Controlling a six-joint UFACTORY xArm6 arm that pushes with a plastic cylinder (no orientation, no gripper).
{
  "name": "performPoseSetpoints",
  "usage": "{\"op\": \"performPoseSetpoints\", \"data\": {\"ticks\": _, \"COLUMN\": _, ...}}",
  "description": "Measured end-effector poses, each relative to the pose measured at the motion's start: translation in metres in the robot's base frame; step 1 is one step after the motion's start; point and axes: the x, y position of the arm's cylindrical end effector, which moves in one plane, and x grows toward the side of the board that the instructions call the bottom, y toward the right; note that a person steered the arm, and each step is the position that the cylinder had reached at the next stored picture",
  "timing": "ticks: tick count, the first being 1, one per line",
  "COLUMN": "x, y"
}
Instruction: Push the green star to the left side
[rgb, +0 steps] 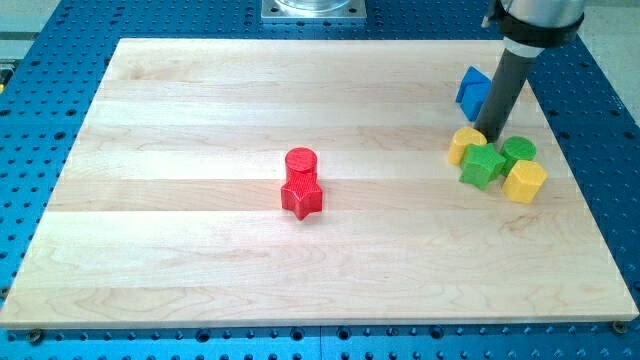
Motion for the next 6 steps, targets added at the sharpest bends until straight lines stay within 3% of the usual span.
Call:
{"op": "performPoseSetpoints", "data": {"ticks": 1, "x": -0.016, "y": 0.022}}
{"op": "performPoseSetpoints", "data": {"ticks": 3, "x": 0.057, "y": 0.072}}
{"op": "performPoseSetpoints", "data": {"ticks": 6, "x": 0.074, "y": -0.011}}
